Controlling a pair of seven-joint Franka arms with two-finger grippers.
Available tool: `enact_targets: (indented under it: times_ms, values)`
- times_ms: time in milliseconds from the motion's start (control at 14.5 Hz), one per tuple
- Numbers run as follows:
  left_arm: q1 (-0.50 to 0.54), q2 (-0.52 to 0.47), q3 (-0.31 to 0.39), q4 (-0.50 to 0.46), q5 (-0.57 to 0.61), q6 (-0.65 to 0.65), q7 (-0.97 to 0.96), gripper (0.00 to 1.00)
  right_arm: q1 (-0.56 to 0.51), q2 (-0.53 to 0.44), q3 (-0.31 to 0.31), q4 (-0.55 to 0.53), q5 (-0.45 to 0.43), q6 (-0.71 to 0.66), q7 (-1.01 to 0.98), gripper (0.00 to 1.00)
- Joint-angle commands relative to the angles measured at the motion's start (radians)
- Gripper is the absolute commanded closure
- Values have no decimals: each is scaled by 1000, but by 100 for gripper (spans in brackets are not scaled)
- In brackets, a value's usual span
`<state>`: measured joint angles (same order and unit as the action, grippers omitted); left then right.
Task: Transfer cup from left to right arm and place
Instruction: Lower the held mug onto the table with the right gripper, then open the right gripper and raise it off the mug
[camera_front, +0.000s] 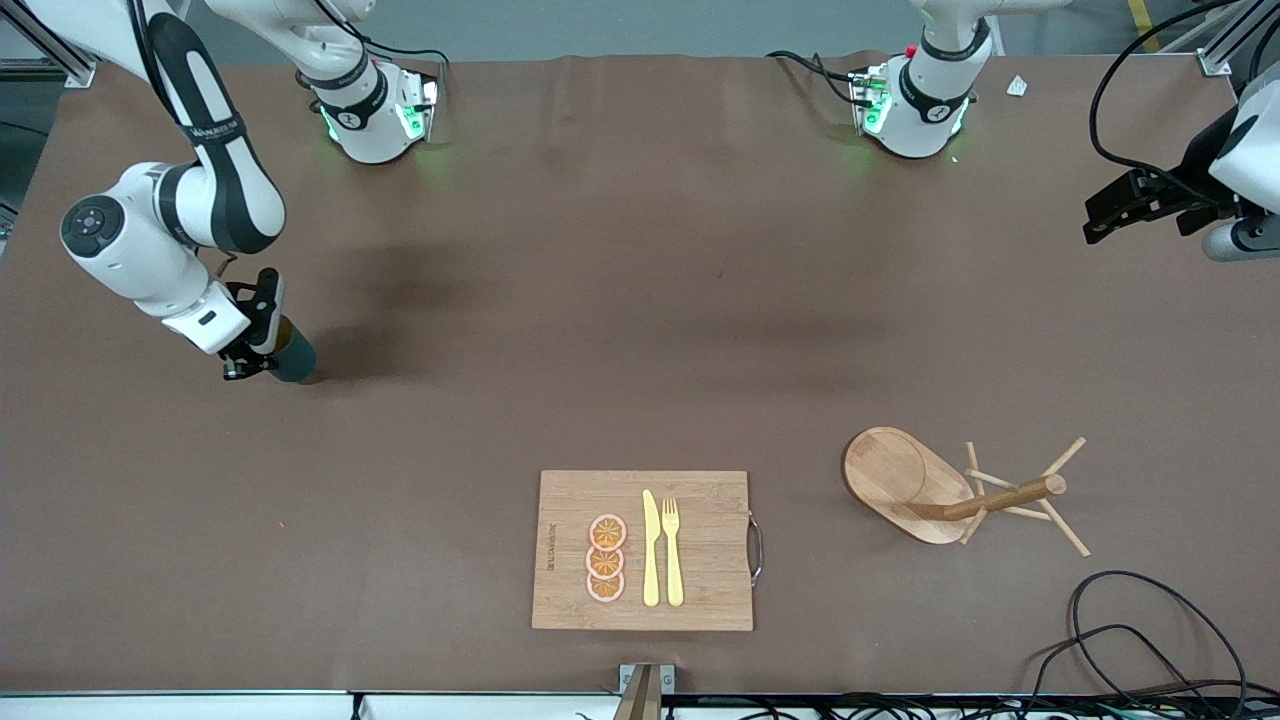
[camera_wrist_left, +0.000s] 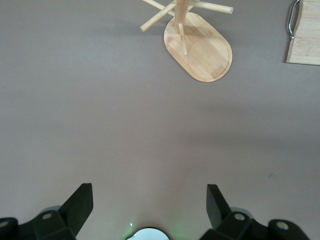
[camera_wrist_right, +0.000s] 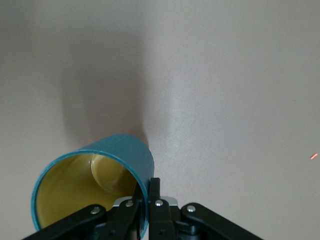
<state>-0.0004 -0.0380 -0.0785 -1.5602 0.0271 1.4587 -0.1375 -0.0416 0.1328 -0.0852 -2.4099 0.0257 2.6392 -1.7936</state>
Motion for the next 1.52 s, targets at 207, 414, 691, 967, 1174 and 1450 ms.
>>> enact_targets:
  times_ms: [207, 414, 691, 967, 1174, 1450]
  values:
    - [0, 9, -4, 19, 0, -15, 15, 0, -15, 16, 1, -38, 37, 79, -58, 99]
    - [-1, 9, -4, 20, 1, -15, 12, 0, -12, 28, 2, -38, 40, 99, -58, 84]
    - [-1, 9, -4, 20, 2, -15, 15, 0, -6, 28, 2, -38, 51, 97, -58, 0]
    - [0, 9, -4, 20, 2, -15, 16, 0, -4, 22, 2, -37, 51, 85, -55, 0]
    - [0, 9, -4, 20, 4, -15, 16, 0, -14, -2, 2, -32, 56, 36, -53, 0]
    - [2, 7, -4, 20, 2, -15, 16, 0, -15, -45, 1, 15, 88, -46, -50, 0]
